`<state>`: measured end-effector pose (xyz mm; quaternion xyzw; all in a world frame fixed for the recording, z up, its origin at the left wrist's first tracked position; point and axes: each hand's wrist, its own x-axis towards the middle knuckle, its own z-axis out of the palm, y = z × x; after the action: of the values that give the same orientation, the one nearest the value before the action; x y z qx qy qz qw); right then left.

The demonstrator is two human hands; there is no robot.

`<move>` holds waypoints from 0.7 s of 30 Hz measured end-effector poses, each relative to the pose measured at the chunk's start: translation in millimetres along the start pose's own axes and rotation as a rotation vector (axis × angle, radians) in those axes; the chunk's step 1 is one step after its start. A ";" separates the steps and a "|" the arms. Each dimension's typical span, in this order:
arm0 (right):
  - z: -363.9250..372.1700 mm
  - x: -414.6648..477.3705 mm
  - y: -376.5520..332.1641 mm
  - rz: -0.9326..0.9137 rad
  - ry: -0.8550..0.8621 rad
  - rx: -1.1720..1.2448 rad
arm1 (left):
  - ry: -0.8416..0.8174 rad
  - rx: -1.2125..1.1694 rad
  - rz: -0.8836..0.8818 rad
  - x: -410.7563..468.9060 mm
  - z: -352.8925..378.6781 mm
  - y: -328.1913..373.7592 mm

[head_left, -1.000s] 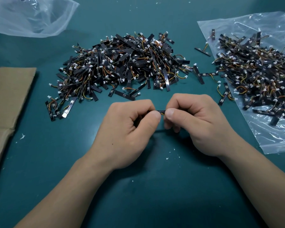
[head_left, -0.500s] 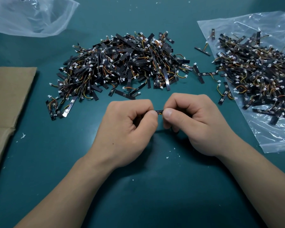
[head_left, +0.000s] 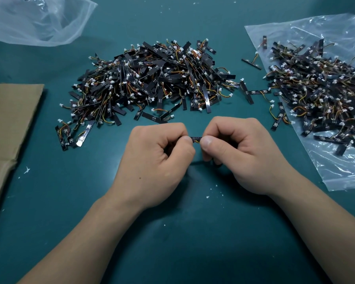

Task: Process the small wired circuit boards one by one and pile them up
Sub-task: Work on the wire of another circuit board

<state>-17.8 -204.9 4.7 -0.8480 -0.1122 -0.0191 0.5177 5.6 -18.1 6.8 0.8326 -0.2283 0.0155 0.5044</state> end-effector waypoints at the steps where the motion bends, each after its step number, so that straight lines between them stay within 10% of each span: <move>1: -0.3 -0.1 -0.3 -0.001 -0.005 0.013 | 0.008 0.001 -0.004 -0.1 0.3 0.2; 10: -4.1 -1.7 4.5 -0.029 -0.046 0.040 | 0.052 0.040 -0.002 -0.2 1.5 2.0; 17: -3.3 3.0 7.4 -0.034 0.484 0.376 | 0.175 0.129 -0.075 6.4 0.8 -7.7; 21: -1.1 6.2 12.0 0.062 0.426 0.216 | 0.031 0.381 -0.101 4.2 4.7 -12.1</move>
<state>-9.1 -210.1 -4.3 -0.7676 0.0240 -0.1694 0.6176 13.2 -19.0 -4.5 0.9230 -0.1714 0.0457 0.3413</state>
